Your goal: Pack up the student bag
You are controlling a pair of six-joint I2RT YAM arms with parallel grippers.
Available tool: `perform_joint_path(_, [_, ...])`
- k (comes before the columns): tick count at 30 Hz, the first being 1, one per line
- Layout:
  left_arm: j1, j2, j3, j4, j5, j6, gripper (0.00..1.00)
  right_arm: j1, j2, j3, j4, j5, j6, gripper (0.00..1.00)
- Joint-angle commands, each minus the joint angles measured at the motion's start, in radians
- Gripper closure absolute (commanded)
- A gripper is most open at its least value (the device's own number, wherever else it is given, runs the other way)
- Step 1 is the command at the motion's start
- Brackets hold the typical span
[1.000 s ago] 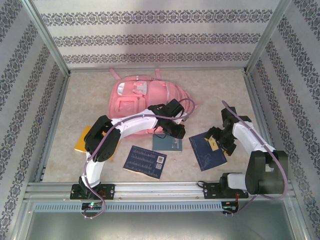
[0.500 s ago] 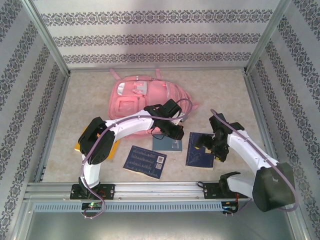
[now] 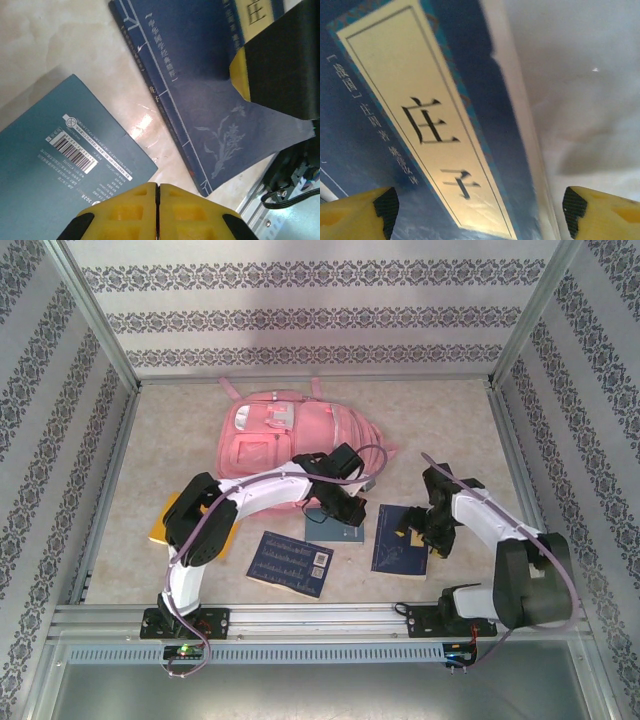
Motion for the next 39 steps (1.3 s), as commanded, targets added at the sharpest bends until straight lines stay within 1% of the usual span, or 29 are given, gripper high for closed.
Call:
perform_joint_path(1, [-0.014, 0.032, -0.002, -0.036, -0.011, 0.016, 0.94, -0.009, 0.03, 0.036, 0.038, -0.03, -0.051, 0.19])
perform_joint_path(6, [-0.015, 0.043, -0.012, -0.049, -0.048, 0.024, 0.96, -0.004, 0.049, 0.04, 0.091, -0.143, -0.087, 0.23])
perform_joint_path(9, [-0.015, 0.059, -0.01, -0.065, -0.067, 0.032, 0.97, 0.0, 0.04, 0.037, 0.108, -0.177, -0.087, 0.28])
perform_joint_path(13, [-0.015, 0.076, -0.029, -0.055, -0.065, 0.034, 1.0, 0.001, 0.034, 0.028, 0.119, -0.209, -0.086, 0.33])
perform_joint_path(19, [-0.012, 0.096, -0.035, -0.062, -0.074, 0.042, 1.0, 0.0, 0.012, 0.021, 0.128, -0.254, -0.092, 0.38])
perform_joint_path(22, [-0.012, 0.108, -0.036, -0.062, -0.07, 0.04, 1.0, -0.005, 0.019, 0.014, 0.151, -0.31, -0.089, 0.4])
perform_joint_path(25, [-0.012, 0.115, -0.041, -0.068, -0.072, 0.041, 1.0, -0.007, 0.005, 0.017, 0.143, -0.325, -0.089, 0.51])
perform_joint_path(27, [-0.012, 0.113, -0.053, -0.063, -0.066, 0.038, 1.0, -0.01, -0.019, 0.015, 0.133, -0.332, -0.086, 0.56])
perform_joint_path(35, [-0.012, 0.104, -0.063, -0.065, -0.073, 0.039, 1.0, -0.008, -0.077, 0.011, 0.07, -0.321, -0.11, 0.6])
perform_joint_path(39, [-0.012, 0.098, -0.065, -0.068, -0.077, 0.037, 1.0, -0.006, -0.093, 0.018, 0.055, -0.336, -0.116, 0.69])
